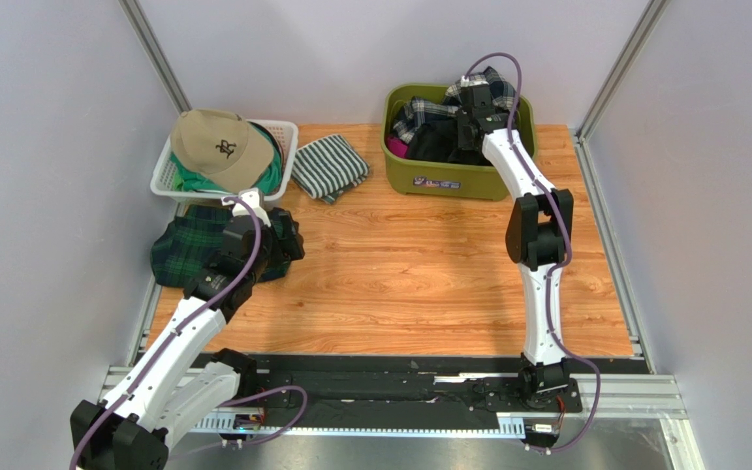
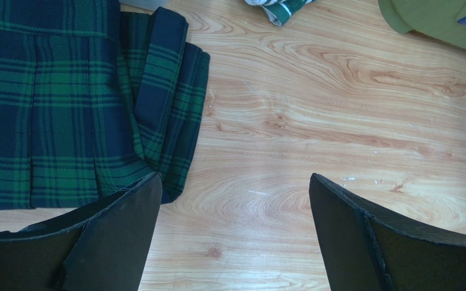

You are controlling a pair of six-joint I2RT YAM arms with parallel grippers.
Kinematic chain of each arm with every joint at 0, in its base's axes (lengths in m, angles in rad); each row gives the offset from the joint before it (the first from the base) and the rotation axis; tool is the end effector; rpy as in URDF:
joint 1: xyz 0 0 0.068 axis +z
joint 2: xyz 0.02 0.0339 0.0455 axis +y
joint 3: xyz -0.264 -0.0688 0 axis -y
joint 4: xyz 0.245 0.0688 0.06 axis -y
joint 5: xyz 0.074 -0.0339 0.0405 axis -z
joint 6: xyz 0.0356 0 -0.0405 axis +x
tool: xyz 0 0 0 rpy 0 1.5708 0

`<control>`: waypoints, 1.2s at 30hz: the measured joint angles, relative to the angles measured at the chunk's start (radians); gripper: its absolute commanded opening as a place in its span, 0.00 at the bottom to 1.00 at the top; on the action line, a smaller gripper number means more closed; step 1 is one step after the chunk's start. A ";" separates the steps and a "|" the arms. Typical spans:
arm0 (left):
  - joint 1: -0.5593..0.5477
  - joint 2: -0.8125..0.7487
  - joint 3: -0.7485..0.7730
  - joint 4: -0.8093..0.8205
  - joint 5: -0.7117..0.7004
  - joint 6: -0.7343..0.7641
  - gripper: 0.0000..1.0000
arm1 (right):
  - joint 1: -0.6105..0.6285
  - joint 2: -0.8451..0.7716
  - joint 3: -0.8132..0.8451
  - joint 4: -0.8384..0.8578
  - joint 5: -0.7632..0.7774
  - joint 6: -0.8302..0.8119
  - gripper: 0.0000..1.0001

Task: Fold and stack the skirts
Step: Pick up the skirt from the bin, then place the skirt at the center of the board.

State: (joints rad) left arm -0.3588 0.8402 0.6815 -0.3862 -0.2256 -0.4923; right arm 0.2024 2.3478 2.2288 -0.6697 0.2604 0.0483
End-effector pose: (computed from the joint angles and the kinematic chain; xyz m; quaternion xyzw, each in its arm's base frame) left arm 0.1790 -0.0586 0.2743 -0.1129 0.8602 -0.1120 0.4846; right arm 0.5229 0.0979 0.2553 -0.0212 0.9178 -0.0718 0.3900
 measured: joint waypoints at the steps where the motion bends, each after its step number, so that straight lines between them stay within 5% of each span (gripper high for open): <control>1: 0.000 0.000 0.000 0.000 0.001 0.000 0.99 | 0.000 0.001 0.008 -0.005 0.002 -0.004 0.16; 5: 0.000 0.000 0.000 -0.004 0.007 0.000 0.99 | 0.000 -0.004 0.031 -0.015 0.014 -0.017 0.00; 12: 0.000 -0.007 0.000 -0.006 0.029 0.000 0.99 | -0.001 -0.174 -0.055 -0.012 0.026 -0.022 0.00; 25: 0.000 -0.122 -0.021 -0.008 0.069 -0.005 0.99 | 0.114 -0.891 -0.269 0.152 -0.125 0.071 0.00; 36: 0.000 -0.198 -0.026 -0.016 0.073 -0.032 0.99 | 0.336 -1.110 -0.381 0.233 -0.375 0.219 0.00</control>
State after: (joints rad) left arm -0.3588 0.6426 0.6556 -0.4026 -0.1528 -0.5243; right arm 0.5388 1.2373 1.8481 -0.4366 -0.1150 0.2676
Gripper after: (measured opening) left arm 0.987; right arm 0.030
